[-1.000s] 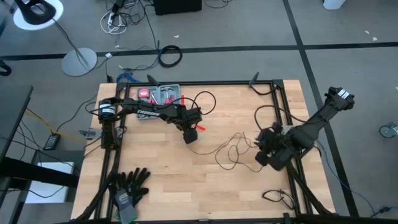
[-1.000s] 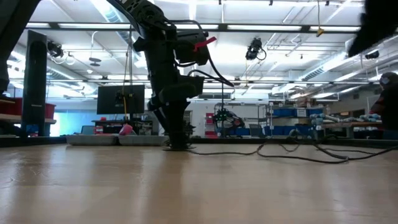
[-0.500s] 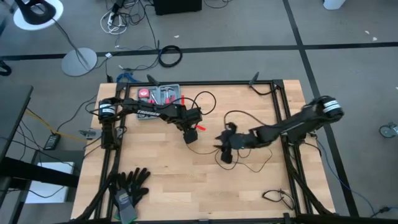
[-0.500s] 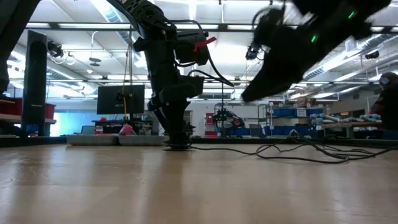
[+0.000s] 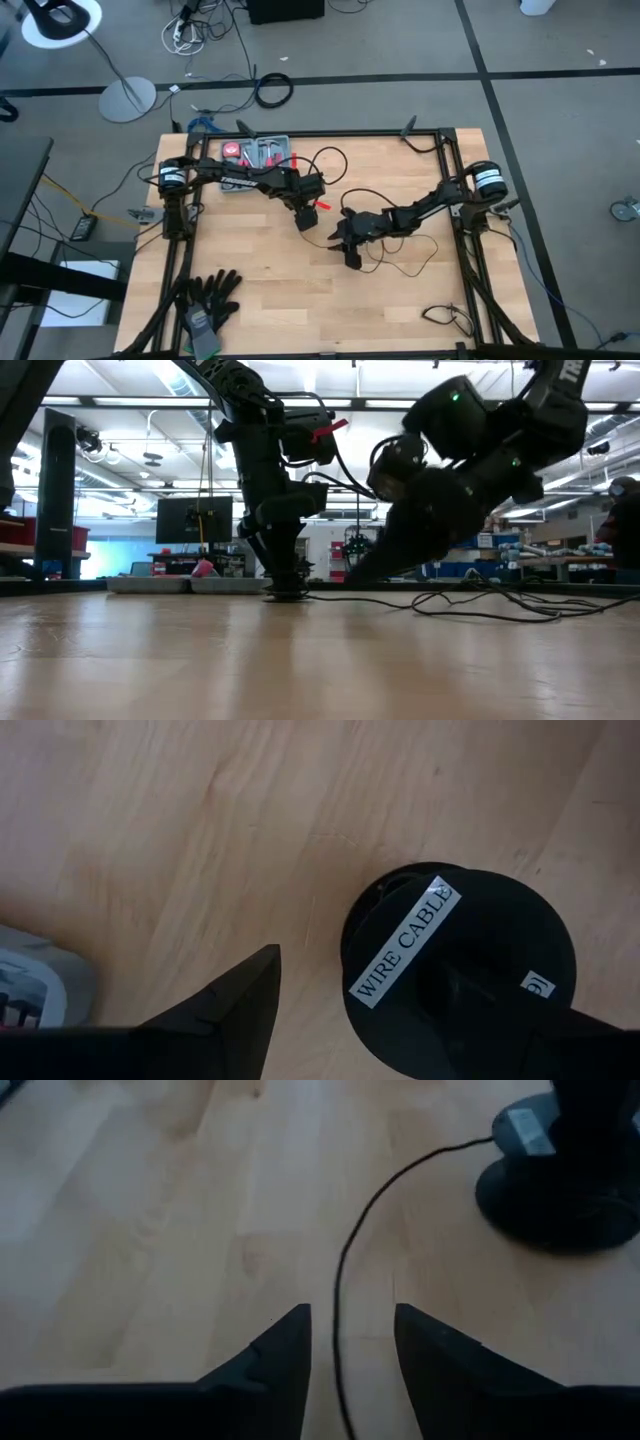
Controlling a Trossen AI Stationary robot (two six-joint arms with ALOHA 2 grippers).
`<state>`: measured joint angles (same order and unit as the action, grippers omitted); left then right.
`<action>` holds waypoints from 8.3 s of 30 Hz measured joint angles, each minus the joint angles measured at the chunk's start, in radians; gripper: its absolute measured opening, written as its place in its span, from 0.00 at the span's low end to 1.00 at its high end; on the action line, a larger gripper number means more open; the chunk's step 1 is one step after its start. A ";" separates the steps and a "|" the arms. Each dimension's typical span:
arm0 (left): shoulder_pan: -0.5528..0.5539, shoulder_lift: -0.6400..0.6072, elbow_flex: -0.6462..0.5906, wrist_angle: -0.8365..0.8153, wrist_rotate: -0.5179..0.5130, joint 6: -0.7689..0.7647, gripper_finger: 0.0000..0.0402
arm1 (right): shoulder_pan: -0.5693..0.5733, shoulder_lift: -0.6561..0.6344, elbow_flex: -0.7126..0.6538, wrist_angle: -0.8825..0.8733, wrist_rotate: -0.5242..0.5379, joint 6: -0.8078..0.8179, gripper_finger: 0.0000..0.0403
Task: Coil cords
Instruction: Uncoil the black wire from the spool
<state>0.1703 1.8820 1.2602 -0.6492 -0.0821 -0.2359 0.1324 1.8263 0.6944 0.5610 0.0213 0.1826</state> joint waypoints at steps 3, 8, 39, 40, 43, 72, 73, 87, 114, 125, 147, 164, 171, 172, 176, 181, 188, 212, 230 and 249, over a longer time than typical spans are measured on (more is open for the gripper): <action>0.000 0.000 0.000 0.000 0.000 0.000 0.61 | -0.001 0.037 0.017 -0.001 -0.012 -0.039 0.36; 0.000 0.000 0.000 0.002 0.000 -0.001 0.61 | 0.016 0.107 0.069 -0.002 -0.009 -0.081 0.35; 0.006 -0.023 0.036 -0.038 -0.002 0.047 0.61 | 0.423 -0.300 0.103 -1.033 0.211 0.596 0.00; 0.007 -0.024 0.037 -0.040 -0.001 0.047 0.61 | 0.450 -0.310 0.103 -1.063 0.212 0.644 0.00; 0.012 -0.024 0.037 -0.043 0.002 0.047 0.61 | 0.541 -0.335 0.103 -1.132 0.219 0.801 0.00; 0.023 0.022 0.038 0.333 0.051 0.075 0.61 | 0.676 -0.389 0.103 -1.201 0.409 1.010 0.00; 0.025 0.023 0.038 0.327 0.048 0.076 0.61 | 0.676 -0.389 0.103 -1.200 0.409 1.010 0.01; 0.029 0.059 0.036 0.299 0.001 0.100 0.61 | 0.676 -0.389 0.103 -1.185 0.408 1.011 0.01; 0.029 0.056 0.037 0.264 0.005 0.094 0.61 | 0.686 -0.544 0.104 -1.184 0.235 1.176 0.05; 0.029 0.056 0.037 0.260 0.005 0.093 0.61 | 0.629 -0.659 0.105 -1.177 0.761 0.805 0.03; 0.029 0.055 0.037 0.252 0.006 0.086 0.61 | 0.148 -0.209 0.105 -0.525 0.505 0.210 0.30; 0.029 0.055 0.037 0.237 0.016 0.074 0.61 | 0.022 0.110 0.108 -0.162 0.356 0.144 0.39; 0.029 0.055 0.037 0.234 0.016 0.074 0.61 | 0.070 0.070 0.111 -0.282 0.329 0.155 0.04; 0.029 0.055 0.037 0.233 0.016 0.074 0.61 | 0.080 0.054 0.110 -0.314 0.324 0.161 0.03; 0.029 0.055 0.037 0.225 0.016 0.074 0.61 | 0.130 -0.030 0.106 -0.495 0.292 0.194 0.01; 0.028 0.056 0.036 0.186 0.016 0.074 0.61 | 0.210 -0.146 0.101 -0.765 0.264 0.310 0.01; 0.030 0.057 0.036 0.166 0.016 0.074 0.61 | 0.401 -0.275 0.101 -1.080 0.254 0.618 0.00; 0.031 0.056 0.037 0.163 0.015 0.049 0.61 | 0.403 -0.292 0.103 -0.962 0.755 0.719 0.16; 0.031 0.056 0.037 0.156 0.015 0.048 0.61 | 0.119 0.013 0.104 -0.369 0.407 0.260 0.46; 0.031 0.056 0.037 0.155 0.020 0.053 0.61 | 0.119 0.020 0.105 -0.347 0.396 0.259 0.47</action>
<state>0.2008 1.9381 1.2976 -0.4938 -0.0621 -0.1832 0.2516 1.8465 0.7990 0.2138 0.4175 0.4416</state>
